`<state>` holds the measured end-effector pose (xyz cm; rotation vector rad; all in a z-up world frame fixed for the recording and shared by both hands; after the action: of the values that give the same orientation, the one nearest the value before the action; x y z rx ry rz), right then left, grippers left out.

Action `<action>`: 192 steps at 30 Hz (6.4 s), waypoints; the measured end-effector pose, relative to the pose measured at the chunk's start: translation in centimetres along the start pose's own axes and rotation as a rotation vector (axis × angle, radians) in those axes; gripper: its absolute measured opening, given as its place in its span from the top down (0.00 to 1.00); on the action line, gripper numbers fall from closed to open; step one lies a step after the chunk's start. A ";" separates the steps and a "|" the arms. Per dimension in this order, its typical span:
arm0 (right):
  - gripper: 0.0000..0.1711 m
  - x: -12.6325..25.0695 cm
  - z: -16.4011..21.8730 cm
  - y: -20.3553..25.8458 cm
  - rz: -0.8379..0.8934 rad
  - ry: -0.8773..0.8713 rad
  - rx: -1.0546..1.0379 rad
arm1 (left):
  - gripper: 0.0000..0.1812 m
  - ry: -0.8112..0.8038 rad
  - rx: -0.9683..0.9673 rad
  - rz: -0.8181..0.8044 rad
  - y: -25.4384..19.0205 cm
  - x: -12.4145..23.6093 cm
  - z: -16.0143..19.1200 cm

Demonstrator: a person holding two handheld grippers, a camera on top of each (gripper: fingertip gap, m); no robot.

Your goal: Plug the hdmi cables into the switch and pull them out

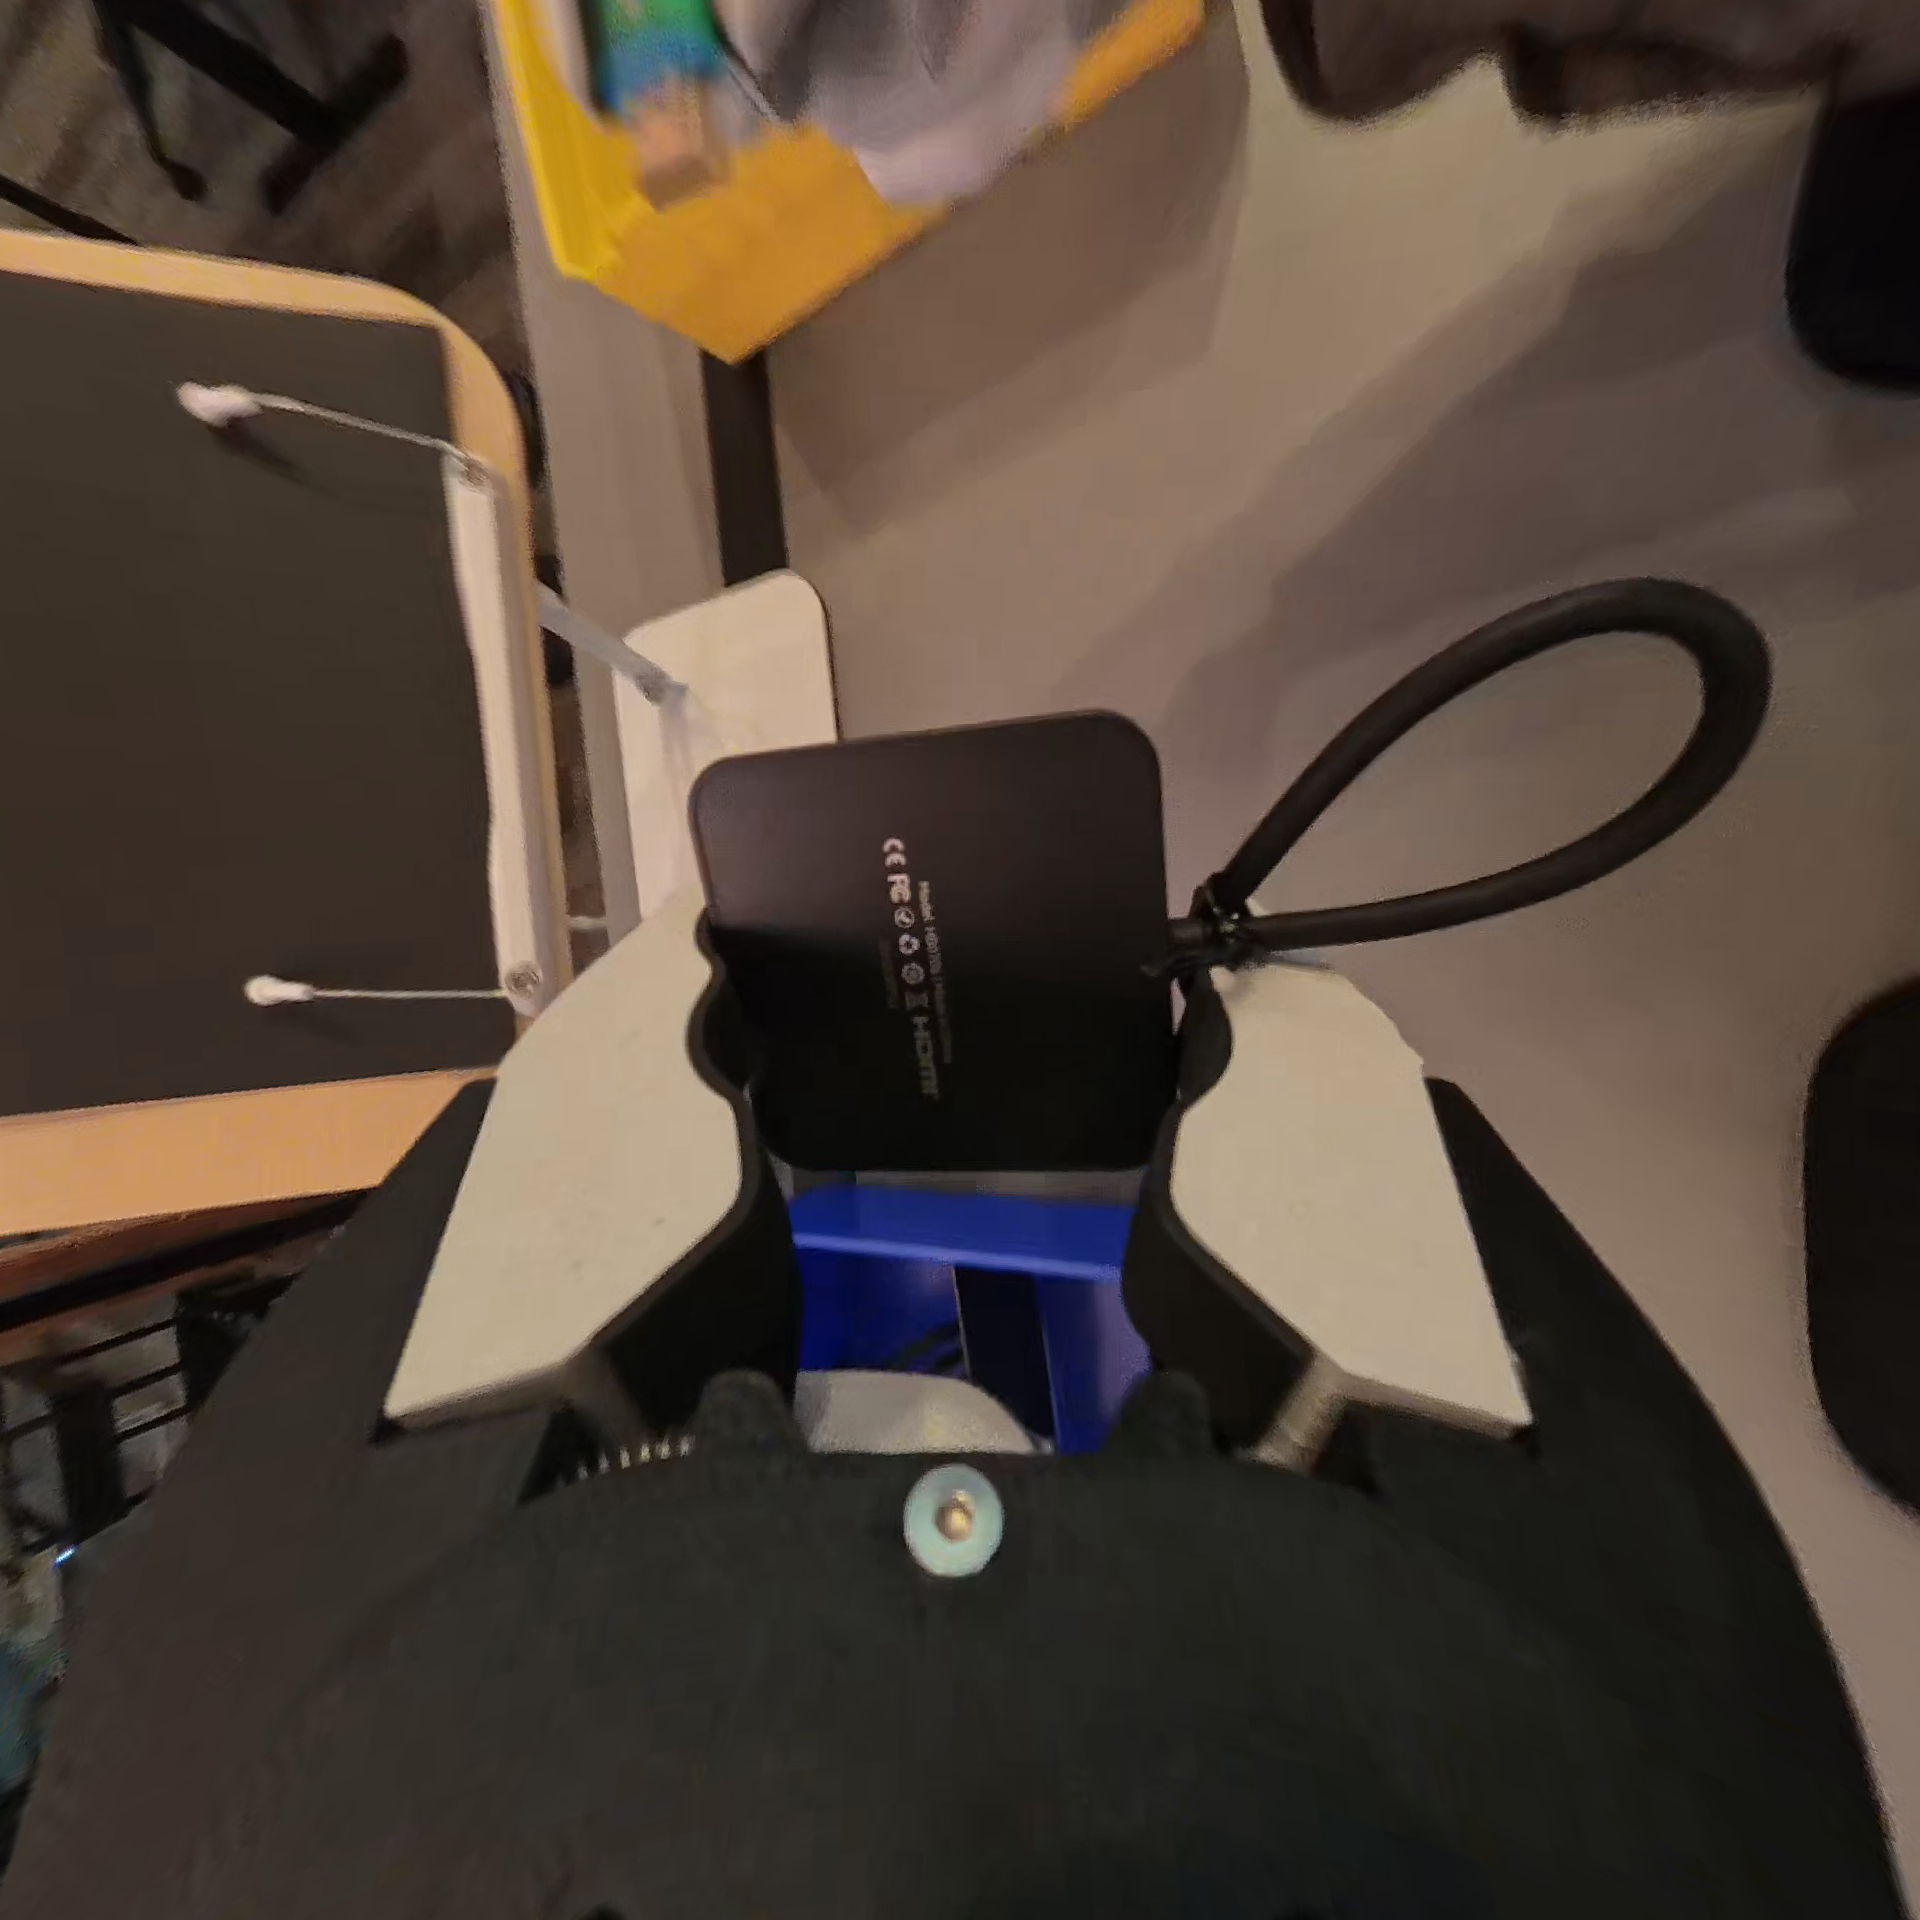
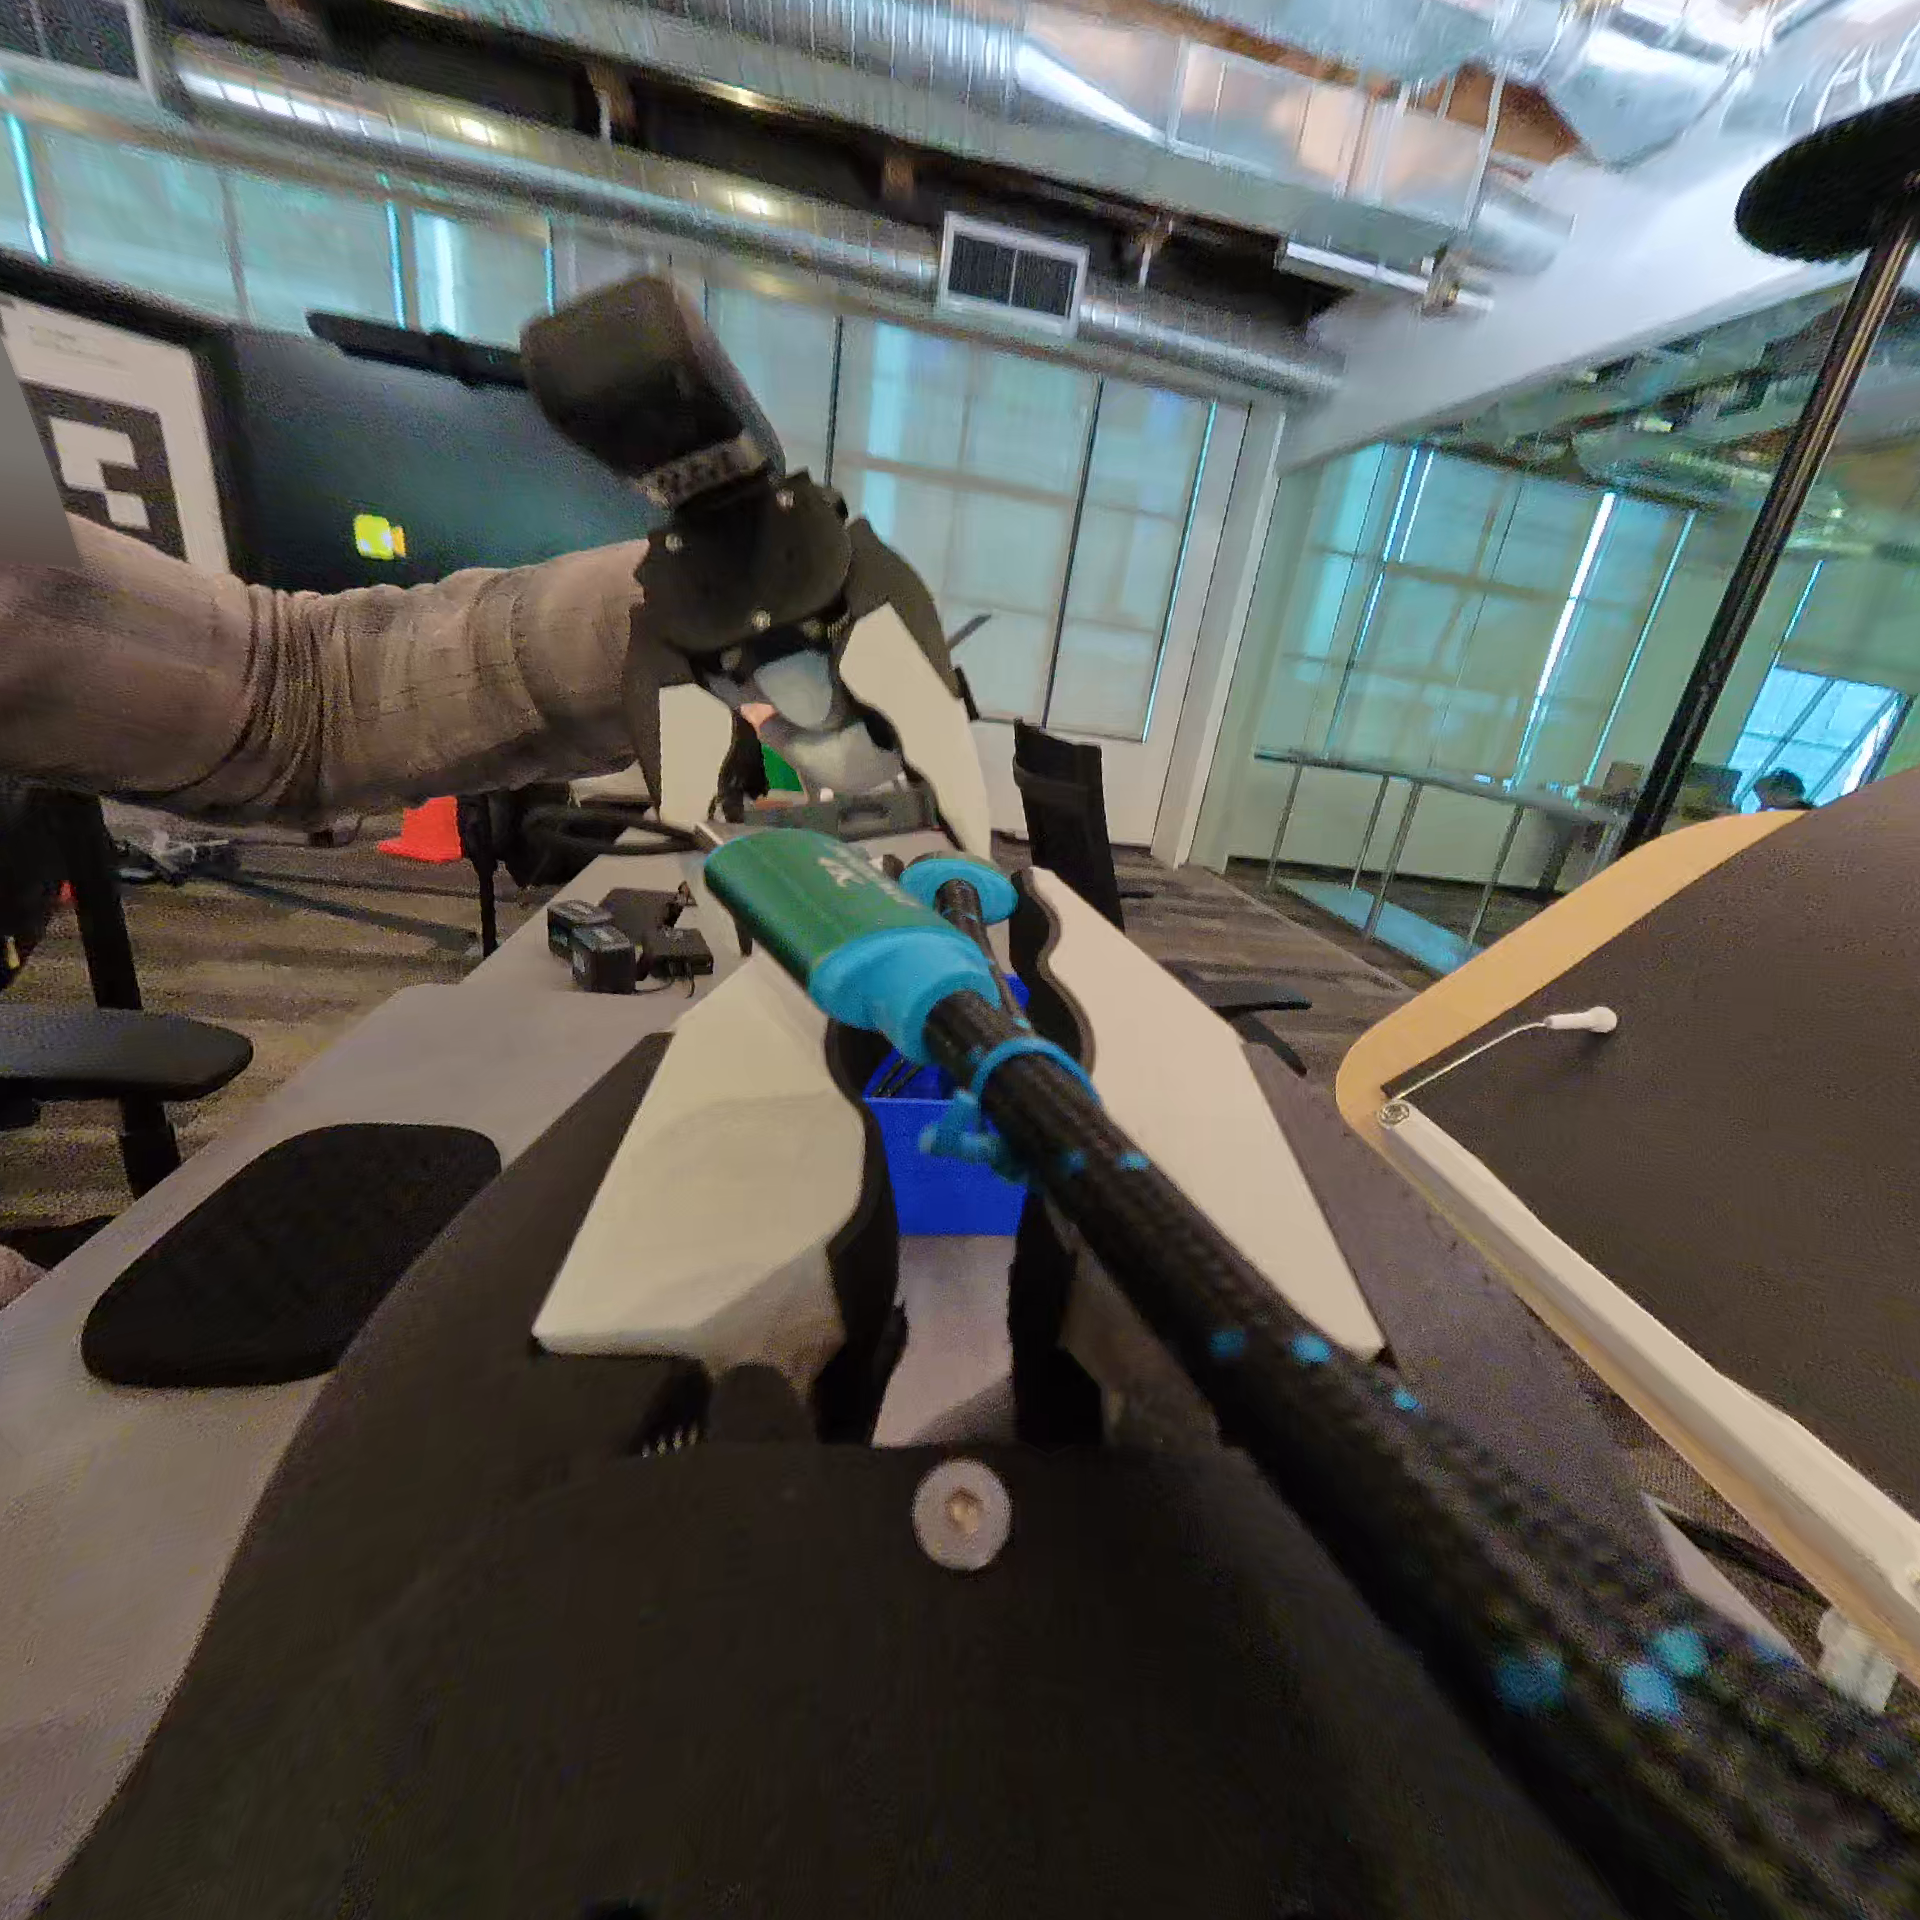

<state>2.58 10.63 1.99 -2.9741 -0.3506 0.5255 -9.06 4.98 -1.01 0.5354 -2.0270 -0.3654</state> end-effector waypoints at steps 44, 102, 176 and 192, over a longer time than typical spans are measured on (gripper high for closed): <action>0.89 25.2 0.7 -5.5 0.886 0.820 -0.276 | 0.56 -0.518 0.170 -0.262 -0.1 -6.2 -1.5; 0.93 7.9 2.9 -0.5 0.456 0.606 -0.363 | 0.34 -0.406 0.108 -0.505 1.5 -13.0 -7.2; 0.88 0.9 -1.1 -5.9 0.700 0.547 0.329 | 0.86 -0.598 0.314 -0.789 6.5 -5.8 -3.6; 0.88 3.7 -3.7 -6.2 0.756 0.470 0.339 | 0.78 -0.342 0.226 -0.944 8.7 2.5 0.8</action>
<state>5.95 17.34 5.13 -2.6770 0.8333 -0.0863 -12.75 11.22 4.48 1.6692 -2.0214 -0.8288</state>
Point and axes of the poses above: each gripper's, where its closed fingertips meet, x back along the fingers, z out of its underside, y = z × x across the jaws, the point moved 2 cm from there along x, back along the fingers, and after that the axes turned 5 degrees about -y, right-handed, at the moved point
